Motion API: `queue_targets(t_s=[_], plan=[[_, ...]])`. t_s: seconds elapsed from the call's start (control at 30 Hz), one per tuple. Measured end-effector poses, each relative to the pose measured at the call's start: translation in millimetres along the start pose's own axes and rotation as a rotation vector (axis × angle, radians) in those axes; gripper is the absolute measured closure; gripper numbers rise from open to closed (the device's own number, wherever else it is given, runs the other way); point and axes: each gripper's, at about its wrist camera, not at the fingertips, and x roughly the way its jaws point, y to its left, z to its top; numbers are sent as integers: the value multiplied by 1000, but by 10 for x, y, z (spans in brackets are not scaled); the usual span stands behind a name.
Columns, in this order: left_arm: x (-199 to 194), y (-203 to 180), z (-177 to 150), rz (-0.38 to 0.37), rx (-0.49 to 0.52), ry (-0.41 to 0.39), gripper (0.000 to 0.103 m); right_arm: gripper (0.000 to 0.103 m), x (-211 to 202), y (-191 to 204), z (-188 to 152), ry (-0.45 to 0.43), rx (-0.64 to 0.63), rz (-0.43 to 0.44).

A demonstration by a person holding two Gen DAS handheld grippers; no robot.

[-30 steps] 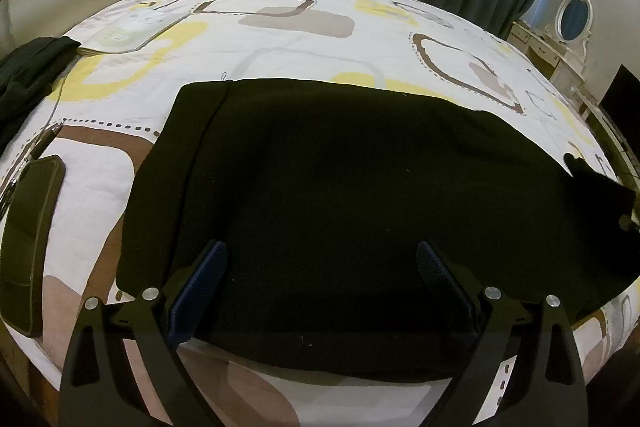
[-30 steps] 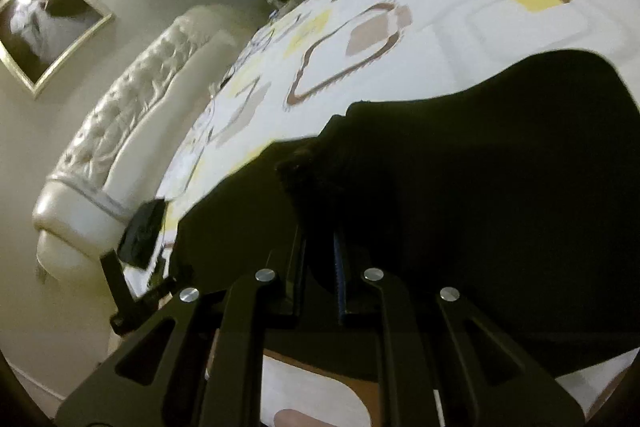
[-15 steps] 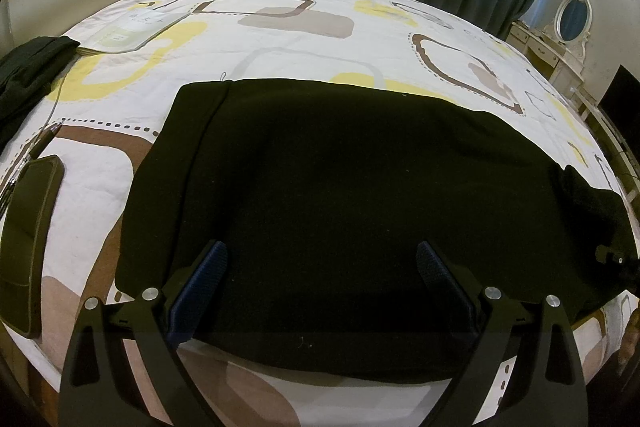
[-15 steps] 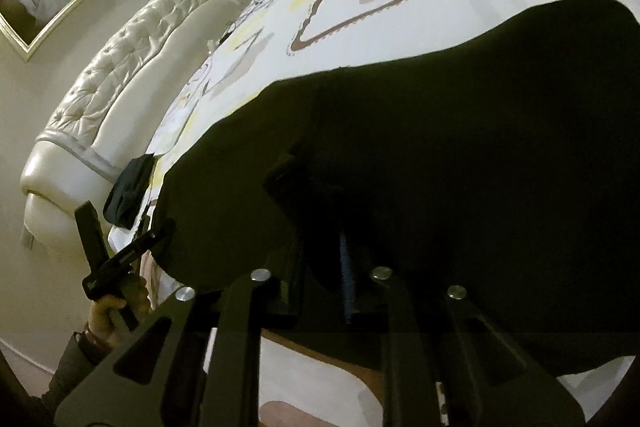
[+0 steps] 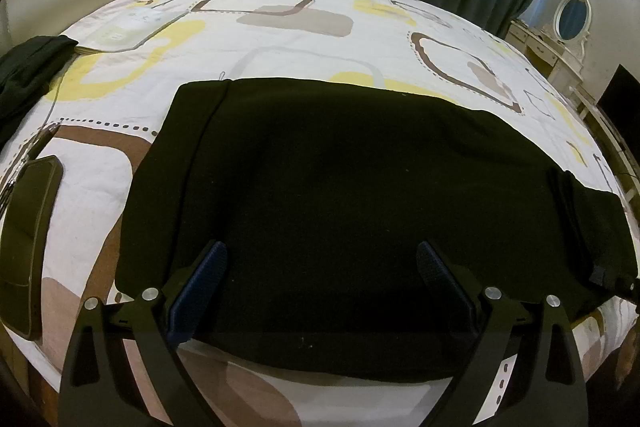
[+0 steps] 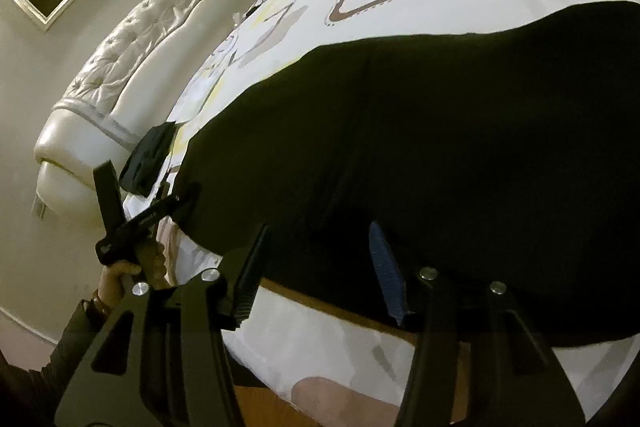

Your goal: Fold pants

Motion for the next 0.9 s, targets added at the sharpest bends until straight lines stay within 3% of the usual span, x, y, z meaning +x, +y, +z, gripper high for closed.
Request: queue_targets(t_s=[0.23,0.57,0.9], plan=[[-1,2,-2,1,0,0,8,42,78,97,-44,33,-29,-3],[3,-3,3,0,-1,1,8,41,65,188,-47,75,-36,-23],[-36,22,-32,-8,3,-2,8,41,-363,223,93,3,-97,-202]])
